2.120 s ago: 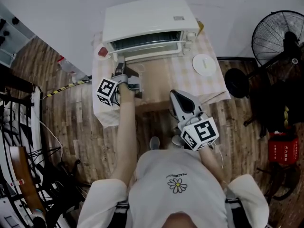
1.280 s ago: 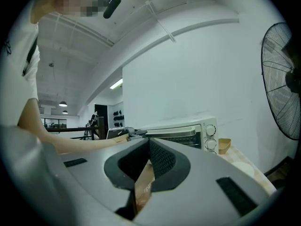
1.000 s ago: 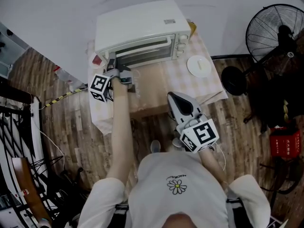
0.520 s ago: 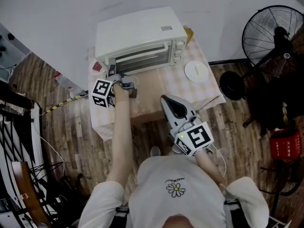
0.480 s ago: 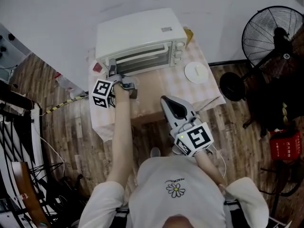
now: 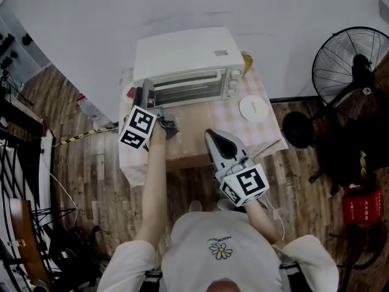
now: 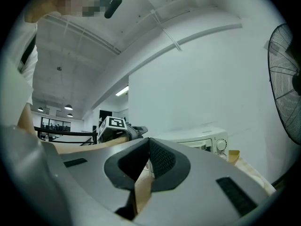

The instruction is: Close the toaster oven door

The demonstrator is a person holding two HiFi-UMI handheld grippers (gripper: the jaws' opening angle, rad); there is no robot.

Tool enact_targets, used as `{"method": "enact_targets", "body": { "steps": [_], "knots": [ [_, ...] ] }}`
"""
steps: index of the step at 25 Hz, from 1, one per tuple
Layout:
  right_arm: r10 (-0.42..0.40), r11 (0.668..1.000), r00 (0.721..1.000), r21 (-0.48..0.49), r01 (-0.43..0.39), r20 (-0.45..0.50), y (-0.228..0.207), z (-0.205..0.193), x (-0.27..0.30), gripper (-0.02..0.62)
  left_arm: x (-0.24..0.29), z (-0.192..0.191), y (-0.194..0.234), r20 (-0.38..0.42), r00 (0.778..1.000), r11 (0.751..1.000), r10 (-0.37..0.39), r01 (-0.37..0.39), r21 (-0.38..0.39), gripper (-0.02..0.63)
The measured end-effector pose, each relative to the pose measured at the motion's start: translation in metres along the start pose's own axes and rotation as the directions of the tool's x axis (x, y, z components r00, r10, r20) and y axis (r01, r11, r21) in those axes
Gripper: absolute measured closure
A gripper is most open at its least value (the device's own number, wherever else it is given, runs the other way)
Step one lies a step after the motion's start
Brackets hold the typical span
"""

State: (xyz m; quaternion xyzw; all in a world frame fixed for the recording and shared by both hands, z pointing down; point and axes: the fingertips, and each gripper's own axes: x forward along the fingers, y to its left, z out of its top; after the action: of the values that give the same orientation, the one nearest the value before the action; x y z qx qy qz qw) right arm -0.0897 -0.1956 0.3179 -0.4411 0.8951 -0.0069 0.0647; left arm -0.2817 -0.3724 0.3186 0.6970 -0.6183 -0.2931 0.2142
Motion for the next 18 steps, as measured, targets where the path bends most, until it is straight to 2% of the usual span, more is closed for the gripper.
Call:
{"method": "enact_targets", "body": {
  "steps": [1,3,6,9,12,14,18],
  "knots": [
    [0.001,1.0,1.0,-0.005,-0.001,0.005,0.0,0.002,0.001,0.586,-0.004,0.008,-0.014,0.012,1.0,0.996,-0.027,0.025,0.088,0.396],
    [-0.008,1.0,1.0,-0.021,0.009,0.009,-0.001,0.006,0.004,0.586,-0.016,0.022,-0.042,0.034,0.996,0.965,-0.086,0.075,0.25,0.4],
    [-0.04,0.997,0.999,-0.061,0.041,0.016,-0.006,0.011,0.009,0.586,-0.039,0.032,-0.081,0.049,0.984,0.887,-0.174,0.134,0.442,0.433],
    [-0.071,0.993,0.997,-0.089,0.074,0.029,-0.013,0.015,0.012,0.586,-0.066,0.028,-0.105,0.037,0.976,0.795,-0.213,0.151,0.588,0.468],
    [-0.1,0.989,0.995,-0.11,0.102,0.029,-0.021,0.017,0.012,0.586,-0.091,0.013,-0.118,0.002,0.975,0.717,-0.221,0.161,0.678,0.514],
    [-0.114,0.985,0.993,-0.124,0.116,0.025,-0.025,0.016,0.012,0.586,-0.107,0.002,-0.124,-0.006,0.976,0.682,-0.218,0.157,0.715,0.543],
    [-0.148,0.978,0.989,-0.143,0.15,0.024,-0.035,0.014,0.009,0.586,-0.13,-0.014,-0.136,0.015,0.976,0.669,-0.216,0.137,0.73,0.588]
  ]
}}
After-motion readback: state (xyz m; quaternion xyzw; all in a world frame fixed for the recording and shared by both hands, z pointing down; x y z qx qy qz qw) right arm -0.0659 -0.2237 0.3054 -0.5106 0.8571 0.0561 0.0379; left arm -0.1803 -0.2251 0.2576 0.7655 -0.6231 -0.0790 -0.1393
